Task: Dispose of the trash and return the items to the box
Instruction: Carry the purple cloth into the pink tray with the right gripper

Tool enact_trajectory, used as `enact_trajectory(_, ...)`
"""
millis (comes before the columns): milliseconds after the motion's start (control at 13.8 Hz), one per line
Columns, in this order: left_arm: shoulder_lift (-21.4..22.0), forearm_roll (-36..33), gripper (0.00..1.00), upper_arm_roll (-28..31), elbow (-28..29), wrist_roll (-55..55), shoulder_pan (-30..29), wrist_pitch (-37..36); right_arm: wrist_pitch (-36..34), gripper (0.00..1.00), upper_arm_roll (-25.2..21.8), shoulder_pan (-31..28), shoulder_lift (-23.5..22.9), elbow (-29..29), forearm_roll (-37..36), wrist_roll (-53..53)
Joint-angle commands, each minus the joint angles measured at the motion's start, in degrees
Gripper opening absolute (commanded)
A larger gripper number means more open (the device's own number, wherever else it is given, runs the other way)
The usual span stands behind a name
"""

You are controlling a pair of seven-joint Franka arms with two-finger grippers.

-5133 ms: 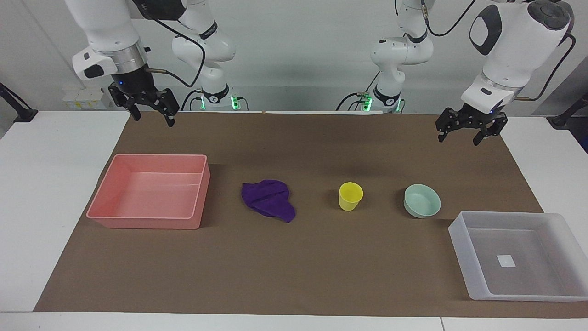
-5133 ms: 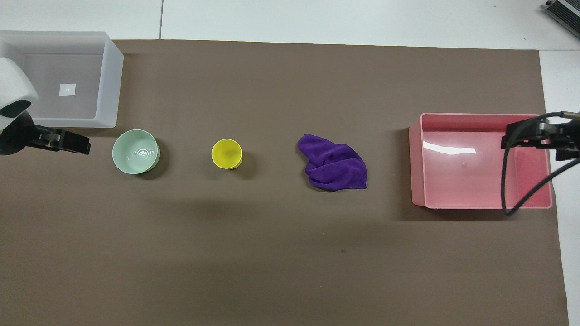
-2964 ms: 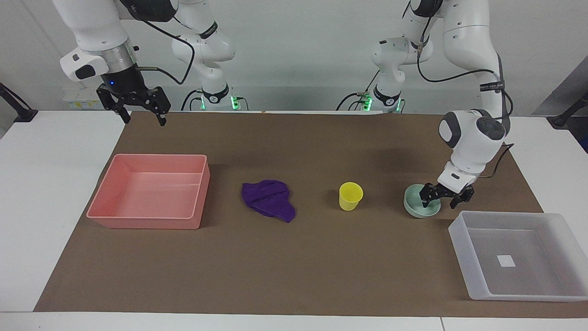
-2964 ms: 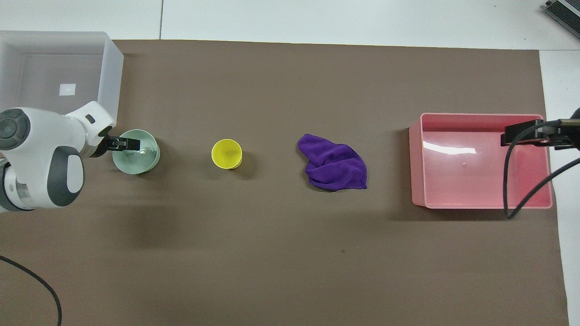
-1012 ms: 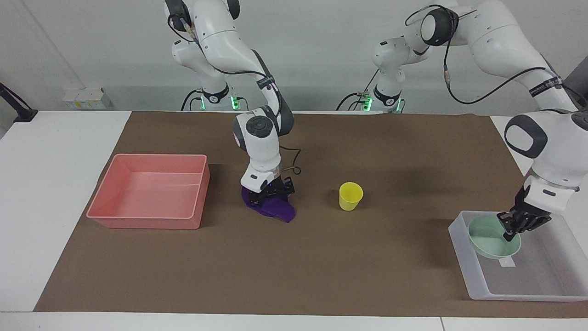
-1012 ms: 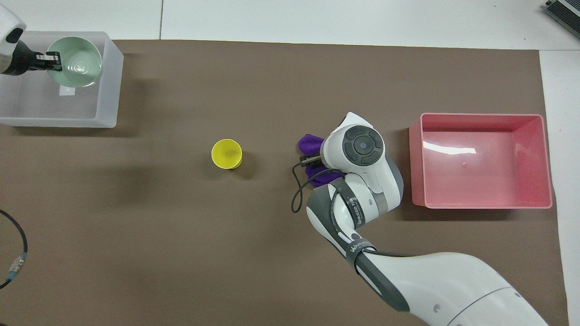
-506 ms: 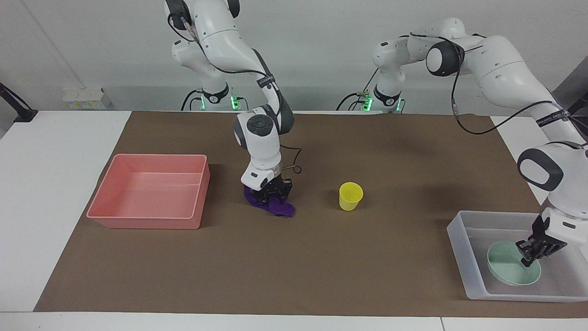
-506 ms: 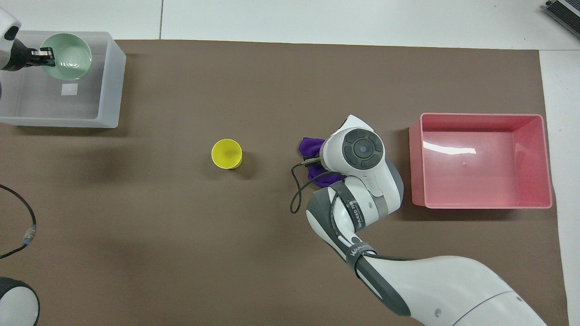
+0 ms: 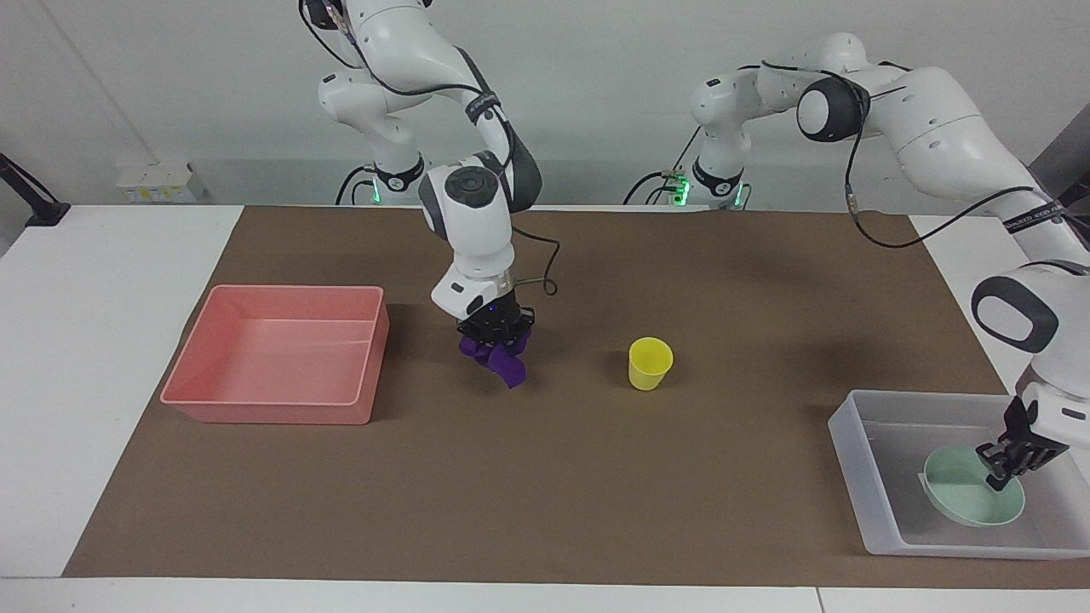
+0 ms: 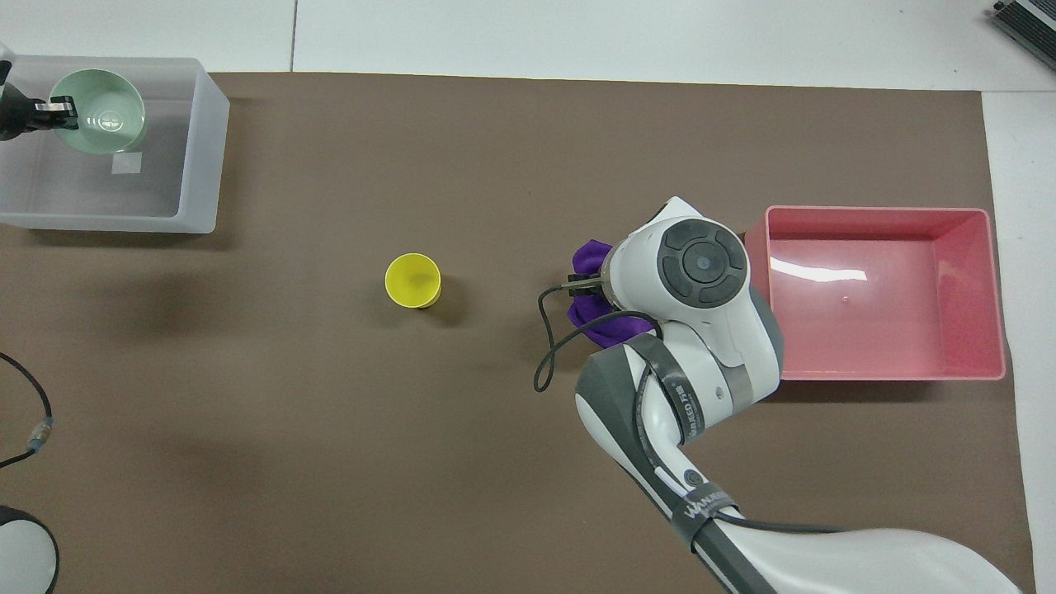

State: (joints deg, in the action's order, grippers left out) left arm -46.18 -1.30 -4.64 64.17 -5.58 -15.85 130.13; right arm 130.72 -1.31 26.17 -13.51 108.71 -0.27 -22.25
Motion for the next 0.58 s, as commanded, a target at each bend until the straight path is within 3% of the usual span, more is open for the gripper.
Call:
enact_trajectory(0,0.30,-1.60,0.00,-0.72,2.63,0.22,-0.94,2.59,-4.32,0.00,0.17,-2.08,3.66,-1.12,0.88,-1.39)
enact_trajectory(72,0.30,-1.69,0.03,-0.72,2.63,0.13,-1.20,2.68,-6.08,0.00,0.08,-3.13,4.88,-1.74,0.88,-1.31)
enact_trajectory(289,1.17,-1.86,0.37,-0.72,3.51,-0.05,-1.64,2.24,-9.34,0.00,0.00,-6.03,8.14,-2.89,0.80,-1.22)
enact_trajectory(361,1.35,-1.95,0.43,-0.72,3.42,-0.05,-1.64,1.63,-10.56,0.00,0.08,-7.52,9.63,-2.89,0.80,-0.96)
enact_trajectory(506,2.49,-2.04,0.45,-0.72,3.51,-0.14,-0.94,1.36,-13.20,0.00,-0.09,-8.93,11.92,-3.24,0.36,-0.78)
